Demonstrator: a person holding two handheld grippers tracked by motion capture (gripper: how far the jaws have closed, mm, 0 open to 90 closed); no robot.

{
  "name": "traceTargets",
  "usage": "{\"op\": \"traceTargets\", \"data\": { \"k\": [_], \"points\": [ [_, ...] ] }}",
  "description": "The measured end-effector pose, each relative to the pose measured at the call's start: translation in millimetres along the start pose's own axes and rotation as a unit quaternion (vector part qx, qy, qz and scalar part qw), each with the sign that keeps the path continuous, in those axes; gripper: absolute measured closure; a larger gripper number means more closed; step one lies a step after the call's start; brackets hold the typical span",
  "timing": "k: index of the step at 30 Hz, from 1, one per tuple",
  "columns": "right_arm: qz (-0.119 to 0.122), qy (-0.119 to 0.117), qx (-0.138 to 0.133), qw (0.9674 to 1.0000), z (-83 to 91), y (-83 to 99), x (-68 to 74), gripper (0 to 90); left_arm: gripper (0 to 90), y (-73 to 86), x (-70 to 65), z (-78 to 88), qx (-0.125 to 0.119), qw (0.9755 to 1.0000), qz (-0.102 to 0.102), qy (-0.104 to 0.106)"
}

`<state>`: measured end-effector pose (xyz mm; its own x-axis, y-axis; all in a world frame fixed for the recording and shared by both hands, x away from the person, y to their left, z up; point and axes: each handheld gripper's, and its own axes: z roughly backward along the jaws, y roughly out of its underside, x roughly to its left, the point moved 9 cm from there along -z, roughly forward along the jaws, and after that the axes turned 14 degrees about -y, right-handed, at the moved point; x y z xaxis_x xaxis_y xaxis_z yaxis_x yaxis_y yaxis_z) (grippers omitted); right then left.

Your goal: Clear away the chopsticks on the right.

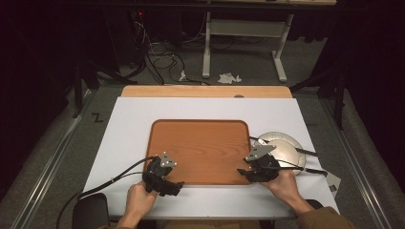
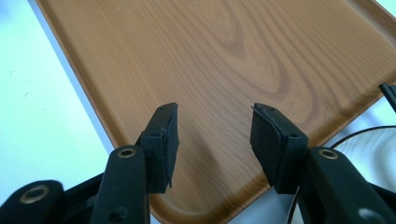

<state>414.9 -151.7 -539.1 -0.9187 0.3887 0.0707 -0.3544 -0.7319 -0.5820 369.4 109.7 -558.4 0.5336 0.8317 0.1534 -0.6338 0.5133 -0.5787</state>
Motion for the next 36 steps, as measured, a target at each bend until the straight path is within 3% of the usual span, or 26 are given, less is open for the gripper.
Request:
{"op": "traceTargets", "data": {
  "k": [20,36],
  "points": [
    [-0.009,0.000,-0.008,0.9999,4.3,-2.0,-0.6,55.0,16.6,-0.2,0.0,1.2,-0.002,1.0000,0.000,0.000],
    [-0.021,0.021,-0.045,0.9985,34.6,-9.7,-13.1,61.3,16.6,-0.3,0.3,0.8,0.000,1.0000,0.001,0.001]
  ]
}}
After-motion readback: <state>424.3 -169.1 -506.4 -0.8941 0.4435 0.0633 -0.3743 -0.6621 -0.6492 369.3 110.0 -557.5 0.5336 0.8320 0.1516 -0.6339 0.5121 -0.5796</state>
